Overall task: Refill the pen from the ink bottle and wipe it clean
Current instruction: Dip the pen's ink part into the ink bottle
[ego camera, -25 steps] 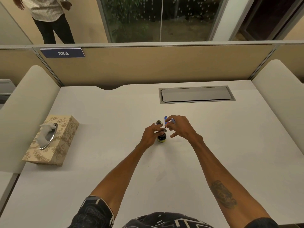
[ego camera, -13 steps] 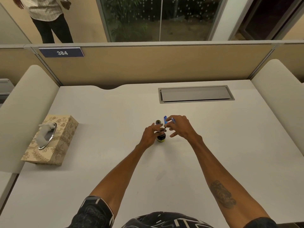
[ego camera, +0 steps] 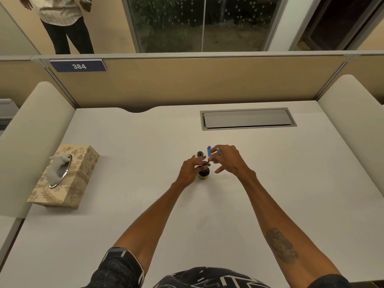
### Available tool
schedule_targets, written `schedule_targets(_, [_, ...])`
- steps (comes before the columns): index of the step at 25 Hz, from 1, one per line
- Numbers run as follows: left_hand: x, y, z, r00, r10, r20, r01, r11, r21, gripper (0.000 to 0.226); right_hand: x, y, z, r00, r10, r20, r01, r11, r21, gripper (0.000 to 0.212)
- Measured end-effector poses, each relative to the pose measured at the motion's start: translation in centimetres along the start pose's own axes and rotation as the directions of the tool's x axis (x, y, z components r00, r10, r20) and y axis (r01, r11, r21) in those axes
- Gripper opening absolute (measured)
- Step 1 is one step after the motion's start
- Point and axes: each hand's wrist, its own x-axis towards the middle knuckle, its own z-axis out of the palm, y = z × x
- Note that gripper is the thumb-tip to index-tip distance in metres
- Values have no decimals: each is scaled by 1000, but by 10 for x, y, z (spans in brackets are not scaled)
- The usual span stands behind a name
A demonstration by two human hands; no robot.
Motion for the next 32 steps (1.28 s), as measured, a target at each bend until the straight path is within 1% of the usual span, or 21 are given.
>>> schedule_targets(3, [0,-1,0,1000,0,8,0,1000,7,18,0,1,-2,1000,-16,23,16,1000,-16,18])
schedule_targets(6, [-1,-1,0,1000,-3,14,3,1000,3,17,1,0,0,1000,-7,4,8,999,-44,14])
schedule_targets(9, [-2,2,1,1000,-11,15,11,1000,-3,14,-1,-3,1,1000,21,-9,-21,999,-36,23])
schedule_targets(12, [-3,4,0,1000,0,11,0,1000,-1,15,-4,-3,0,1000,11,6,-11,999,32,24])
schedule_targets(15, [-3,6,1,1000,-2,6,2,1000,-4,22,-3,-1,-2,1000,-21,23,21,1000,7,16])
schedule_targets(18, [-3,5,1,1000,-6,5,6,1000,-8,23,0,-1,1,1000,-6,-2,6,1000,-27,12])
schedule_targets(22, [-3,4,1,1000,-25,6,25,999,-21,15,-2,-4,3,999,15,-42,-17,999,-52,19])
schedule_targets(26, [-5,6,-1,999,-30,11,30,1000,-7,15,-6,-6,1,1000,16,8,-16,999,39,26])
schedule_targets(29, [-6,8,-2,999,-38,15,38,999,-4,16,-5,-5,-3,999,-4,38,3,1000,31,18])
schedule_targets(32, [-7,12,-4,999,-35,21,35,999,-9,22,-2,-6,-3,1000,-8,12,8,1000,-5,12])
